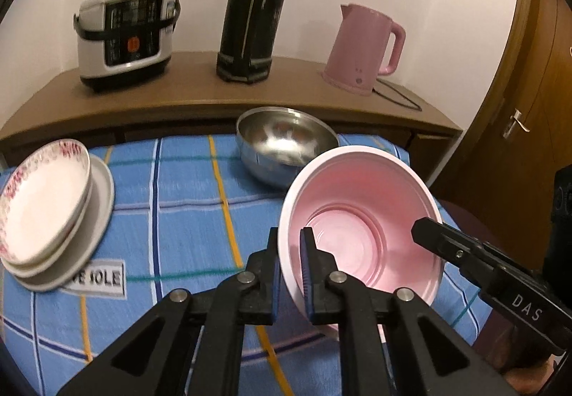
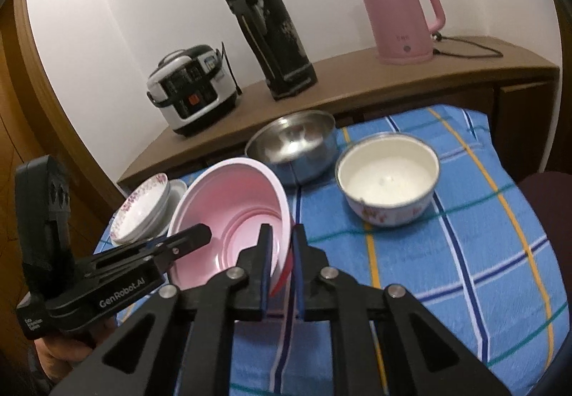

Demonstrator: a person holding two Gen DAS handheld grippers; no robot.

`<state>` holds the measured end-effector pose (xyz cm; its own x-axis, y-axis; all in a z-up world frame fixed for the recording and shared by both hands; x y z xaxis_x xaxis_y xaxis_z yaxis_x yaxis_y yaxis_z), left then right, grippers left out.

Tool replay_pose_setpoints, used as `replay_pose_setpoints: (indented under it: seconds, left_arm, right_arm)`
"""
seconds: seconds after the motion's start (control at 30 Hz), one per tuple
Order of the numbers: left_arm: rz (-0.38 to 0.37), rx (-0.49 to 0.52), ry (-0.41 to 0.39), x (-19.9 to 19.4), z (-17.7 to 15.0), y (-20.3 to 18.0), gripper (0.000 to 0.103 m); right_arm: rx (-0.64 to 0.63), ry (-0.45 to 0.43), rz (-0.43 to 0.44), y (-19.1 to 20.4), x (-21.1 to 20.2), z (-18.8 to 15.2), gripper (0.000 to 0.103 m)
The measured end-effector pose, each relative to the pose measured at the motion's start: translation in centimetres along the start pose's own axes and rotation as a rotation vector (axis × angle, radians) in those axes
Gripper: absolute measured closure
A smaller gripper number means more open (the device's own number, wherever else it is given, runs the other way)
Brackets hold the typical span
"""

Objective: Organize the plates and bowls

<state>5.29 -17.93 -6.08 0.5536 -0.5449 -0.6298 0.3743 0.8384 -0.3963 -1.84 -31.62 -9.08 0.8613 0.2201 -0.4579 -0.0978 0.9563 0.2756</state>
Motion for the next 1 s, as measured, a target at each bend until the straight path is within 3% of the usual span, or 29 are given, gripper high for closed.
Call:
replay_pose_setpoints:
  seconds: [0.6,1.0]
  left_arm:
    - [0.003,-0.013,-0.116,2.8,7.6,-0.6,0.092]
    - [0.067,-0.051,-0.076,9.1,10.4,0.2,0.092]
  right_arm:
    - [-0.020,-0.119,-0.031,-1.6,3.3,7.6,0.092]
    - [0.073,-0.072,-0.036,-5.3,9.2,9.8,0.092]
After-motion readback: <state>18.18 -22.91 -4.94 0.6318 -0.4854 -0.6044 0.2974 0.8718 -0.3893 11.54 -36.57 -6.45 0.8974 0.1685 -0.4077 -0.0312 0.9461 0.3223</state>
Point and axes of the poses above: each gripper's, at about its wrist camera, not at the fingertips, and x roughly the way its jaws point, y to its left, z to its top, the point moved 5 cm from there along x, roughly the way its jaws point, and after that the axes turned 14 degrees about -x, right-handed, at the moved point
